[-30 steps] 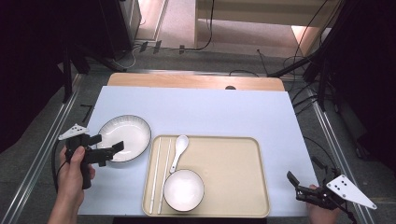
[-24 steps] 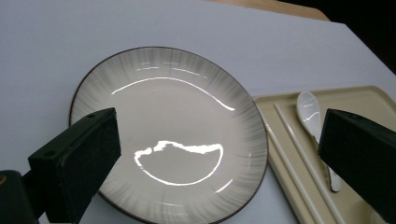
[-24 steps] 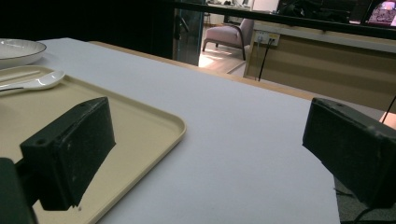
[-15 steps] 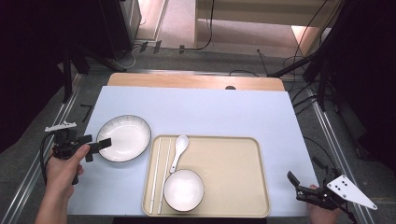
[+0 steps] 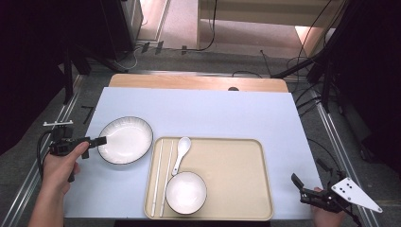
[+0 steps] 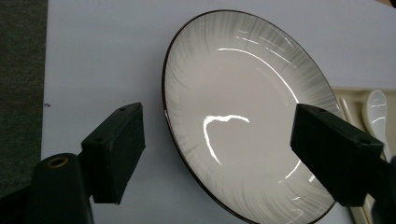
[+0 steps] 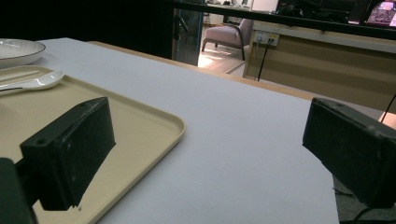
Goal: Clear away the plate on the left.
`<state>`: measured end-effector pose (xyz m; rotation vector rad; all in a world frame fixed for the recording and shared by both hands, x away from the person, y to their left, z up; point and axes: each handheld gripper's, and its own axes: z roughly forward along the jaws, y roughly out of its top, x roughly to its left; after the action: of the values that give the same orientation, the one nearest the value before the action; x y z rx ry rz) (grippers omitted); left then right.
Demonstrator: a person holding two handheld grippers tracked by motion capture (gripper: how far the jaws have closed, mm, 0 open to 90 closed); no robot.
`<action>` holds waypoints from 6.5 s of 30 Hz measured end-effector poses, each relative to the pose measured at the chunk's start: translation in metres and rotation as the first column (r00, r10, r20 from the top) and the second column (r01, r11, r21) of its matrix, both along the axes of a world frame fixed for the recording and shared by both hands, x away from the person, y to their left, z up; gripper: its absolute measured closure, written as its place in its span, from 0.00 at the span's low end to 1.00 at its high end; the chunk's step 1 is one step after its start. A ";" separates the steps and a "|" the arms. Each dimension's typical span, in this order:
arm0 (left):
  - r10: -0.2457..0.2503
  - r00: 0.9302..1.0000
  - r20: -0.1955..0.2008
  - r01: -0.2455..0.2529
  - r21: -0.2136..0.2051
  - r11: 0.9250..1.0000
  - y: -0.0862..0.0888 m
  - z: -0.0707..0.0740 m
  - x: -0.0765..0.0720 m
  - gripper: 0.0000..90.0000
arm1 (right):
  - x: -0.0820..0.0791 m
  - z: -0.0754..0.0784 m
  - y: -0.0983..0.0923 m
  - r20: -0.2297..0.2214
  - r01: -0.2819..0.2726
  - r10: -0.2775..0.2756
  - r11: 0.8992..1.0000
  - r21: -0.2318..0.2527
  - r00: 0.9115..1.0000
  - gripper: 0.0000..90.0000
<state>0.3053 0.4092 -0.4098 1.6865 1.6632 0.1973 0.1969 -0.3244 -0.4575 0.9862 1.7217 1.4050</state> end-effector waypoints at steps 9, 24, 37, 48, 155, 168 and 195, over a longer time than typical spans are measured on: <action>0.022 0.999 -0.044 -0.024 -0.048 0.999 0.012 -0.008 0.006 0.44 | 0.000 0.000 0.001 -0.002 -0.003 0.003 1.000 0.001 1.000 0.03; -0.003 0.996 -0.088 -0.007 -0.117 0.993 0.017 -0.019 0.011 0.66 | 0.000 0.000 0.000 0.000 -0.001 0.001 1.000 0.000 1.000 0.03; -0.014 0.987 -0.157 -0.017 -0.198 0.980 0.023 -0.033 0.016 0.75 | 0.000 0.000 0.002 -0.006 -0.002 0.002 1.000 -0.001 1.000 0.03; -0.039 0.974 -0.223 -0.014 -0.231 0.973 0.018 -0.042 0.023 0.78 | 0.001 0.000 0.002 -0.005 -0.003 0.003 1.000 -0.001 1.000 0.03; -0.271 0.962 -0.037 0.248 -0.298 0.922 -0.160 0.009 0.062 0.95 | -0.003 0.002 -0.004 0.028 0.013 -0.014 1.000 0.010 1.000 0.03; -0.340 0.939 -0.053 0.311 -0.290 0.905 -0.201 0.004 0.068 0.95 | -0.003 0.002 -0.005 0.028 0.013 -0.014 1.000 0.015 1.000 0.03; -0.434 0.897 -0.082 0.401 -0.263 0.878 -0.274 -0.014 0.078 0.94 | -0.003 0.001 -0.006 0.032 0.012 -0.013 1.000 0.025 0.999 0.03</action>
<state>0.3835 0.1352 -0.4238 1.8541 1.3095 -0.3270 0.1941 -0.3303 -0.4562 0.9809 1.6765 1.4296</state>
